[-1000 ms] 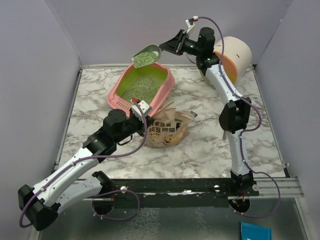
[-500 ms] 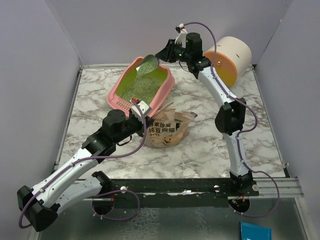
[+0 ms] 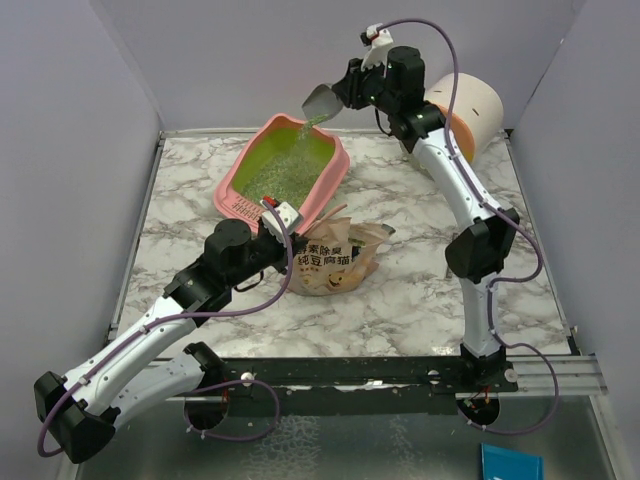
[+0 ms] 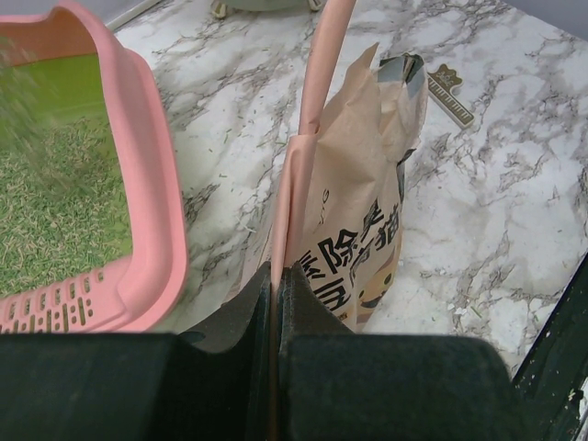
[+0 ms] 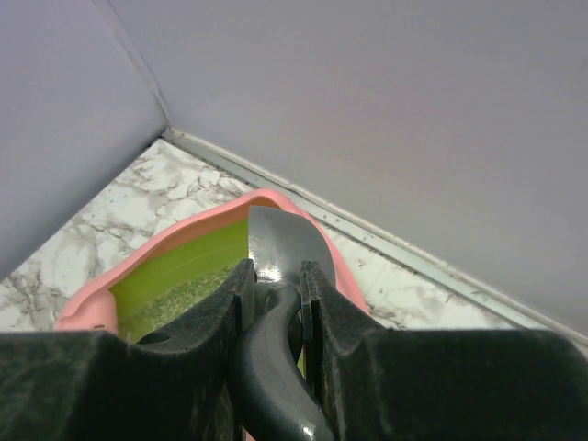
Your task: Fill the litter box with clean litter
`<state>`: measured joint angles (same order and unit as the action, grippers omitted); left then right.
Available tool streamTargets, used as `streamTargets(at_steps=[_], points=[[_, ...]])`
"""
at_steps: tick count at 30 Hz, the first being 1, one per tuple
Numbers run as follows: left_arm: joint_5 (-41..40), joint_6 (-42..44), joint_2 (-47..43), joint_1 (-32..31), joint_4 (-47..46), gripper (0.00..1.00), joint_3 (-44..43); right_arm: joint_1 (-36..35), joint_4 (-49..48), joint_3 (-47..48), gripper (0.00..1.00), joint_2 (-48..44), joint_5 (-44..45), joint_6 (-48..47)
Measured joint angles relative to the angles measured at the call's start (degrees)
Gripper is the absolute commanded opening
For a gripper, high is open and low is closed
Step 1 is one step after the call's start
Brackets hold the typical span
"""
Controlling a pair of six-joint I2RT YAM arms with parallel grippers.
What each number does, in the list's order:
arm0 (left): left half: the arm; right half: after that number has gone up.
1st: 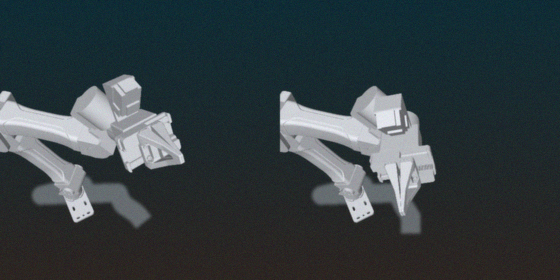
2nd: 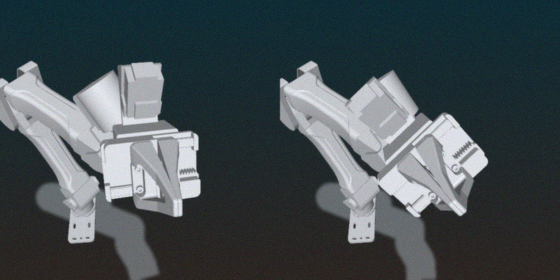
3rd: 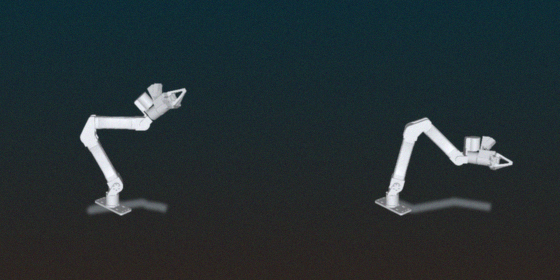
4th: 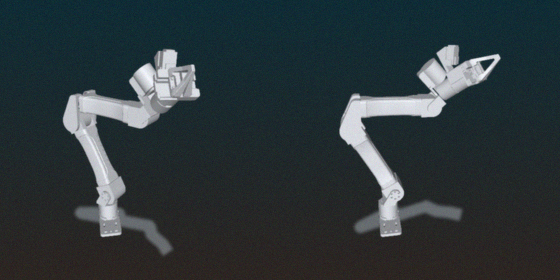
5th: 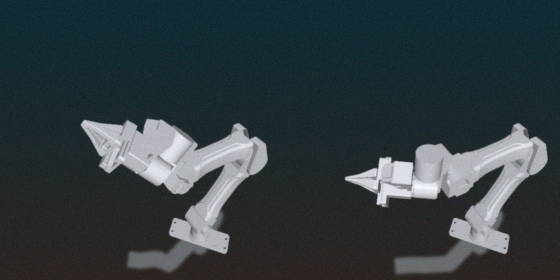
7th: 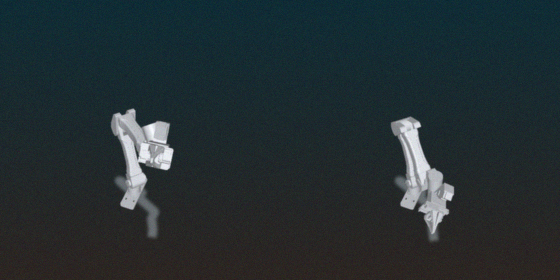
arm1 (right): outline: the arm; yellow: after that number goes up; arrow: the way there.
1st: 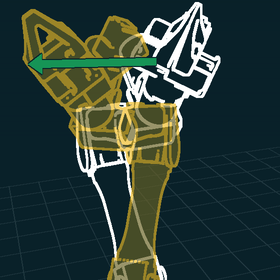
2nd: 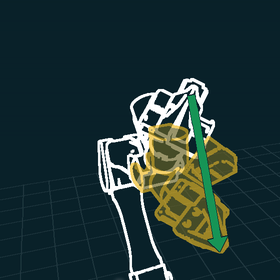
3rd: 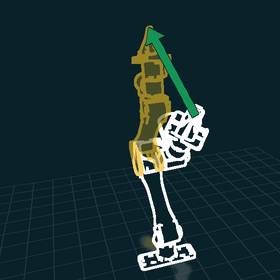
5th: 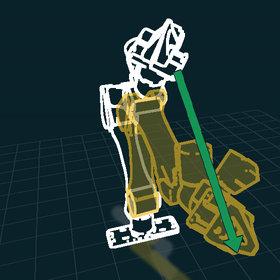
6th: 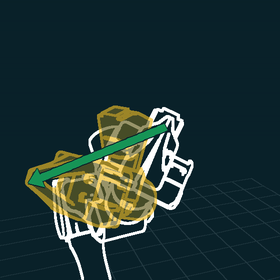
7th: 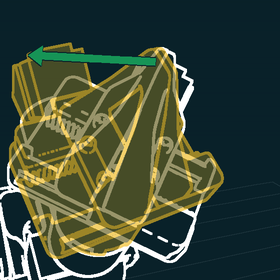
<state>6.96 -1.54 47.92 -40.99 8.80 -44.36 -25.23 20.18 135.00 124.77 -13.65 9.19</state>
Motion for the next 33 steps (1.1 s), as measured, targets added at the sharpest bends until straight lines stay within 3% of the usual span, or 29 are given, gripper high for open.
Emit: streamTargets(at_steps=[6,10,14,17,18,20,23,27,28,29,33], points=[[-0.4,0.6,0.0,0.0,0.3,0.00,0.0,-2.1,-0.3,-4.6,0.01,-6.0,4.3,-7.7],[-1.4,1.3,-0.2,0.0,0.6,0.15,0.0,-5.0,-1.3,-10.9,0.01,-9.4,7.5,-12.8],[-2.7,1.6,-0.9,0.0,1.2,0.46,0.0,-6.7,-2.2,-14.6,0.01,-10.6,9.8,-15.3],[-3.9,1.2,-2.4,0.0,1.0,0.77,0.0,-6.7,-3.1,-18.3,0.01,-12.5,13.2,-15.4],[-4.5,0.6,-3.1,0.0,0.6,0.84,0.1,-6.4,-3.5,-19.8,0.01,-13.4,14.2,-15.1],[-5.2,-0.8,-5.4,0.0,-1.2,0.89,1.0,-4.7,-4.1,-24.2,0.01,-16.3,14.6,-12.3],[-6.6,-2.7,-10.4,0.0,-4.8,0.90,4.0,2.8,-7.0,-35.2,0.01,-23.5,10.3,-3.2],[-8.3,-4.0,-15.9,0.0,-7.2,0.90,7.7,23.8,-14.3,-55.2,0.01,-35.6,1.2,15.1],[-8.6,-4.3,-16.6,0.0,-7.6,0.90,8.2,23.8,-14.3,-55.2,0.01,-35.6,1.2,15.1],[-9.0,-4.6,-17.2,0.0,-8.3,0.90,8.8,35.3,-16.3,-64.7,0.01,-41.5,0.8,18.1],[-10.1,-6.3,-18.9,0.0,-9.9,0.90,12.3,40.4,-16.7,-80.3,0.01,-54.6,-0.9,25.7]])
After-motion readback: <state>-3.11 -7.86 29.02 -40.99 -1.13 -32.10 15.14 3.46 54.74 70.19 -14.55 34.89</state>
